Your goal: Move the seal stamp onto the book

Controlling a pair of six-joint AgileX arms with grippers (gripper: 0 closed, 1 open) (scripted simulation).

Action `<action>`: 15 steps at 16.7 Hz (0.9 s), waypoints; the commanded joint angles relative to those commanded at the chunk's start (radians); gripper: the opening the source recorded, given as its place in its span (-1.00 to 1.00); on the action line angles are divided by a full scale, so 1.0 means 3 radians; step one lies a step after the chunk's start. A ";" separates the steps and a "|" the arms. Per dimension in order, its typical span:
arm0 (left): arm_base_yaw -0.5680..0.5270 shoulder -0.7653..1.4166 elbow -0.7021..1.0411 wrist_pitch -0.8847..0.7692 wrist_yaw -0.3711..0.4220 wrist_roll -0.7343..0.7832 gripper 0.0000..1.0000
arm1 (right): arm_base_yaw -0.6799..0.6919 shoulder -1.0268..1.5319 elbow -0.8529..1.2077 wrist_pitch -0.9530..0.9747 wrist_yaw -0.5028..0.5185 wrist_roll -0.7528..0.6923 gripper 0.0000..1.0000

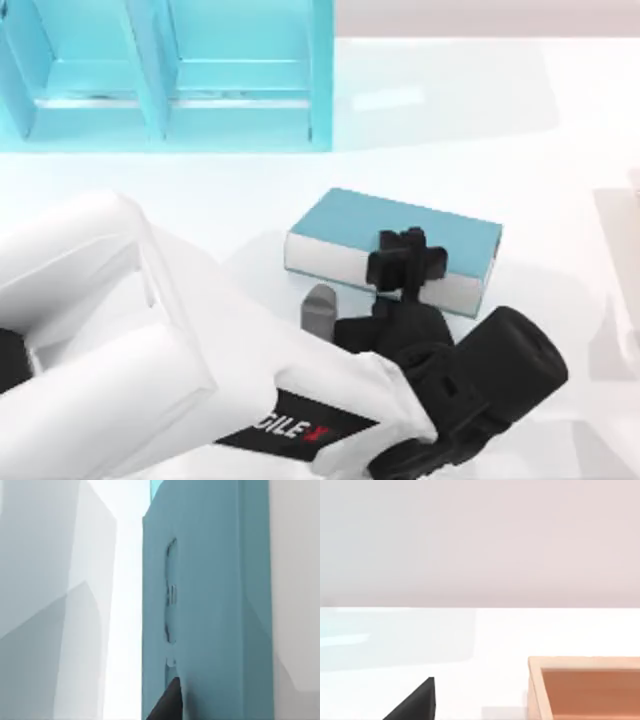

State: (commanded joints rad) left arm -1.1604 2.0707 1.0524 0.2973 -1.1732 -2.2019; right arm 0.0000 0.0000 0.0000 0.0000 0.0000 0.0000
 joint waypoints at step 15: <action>-0.0018 0.0007 0.0007 -0.0040 -0.0007 -0.0042 1.00 | 0.0000 0.0000 0.0000 0.0000 0.0000 0.0000 1.00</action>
State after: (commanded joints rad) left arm -1.1656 2.0727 1.0546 0.2851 -1.1752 -2.2145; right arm 0.0000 0.0000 0.0000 0.0000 0.0000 0.0000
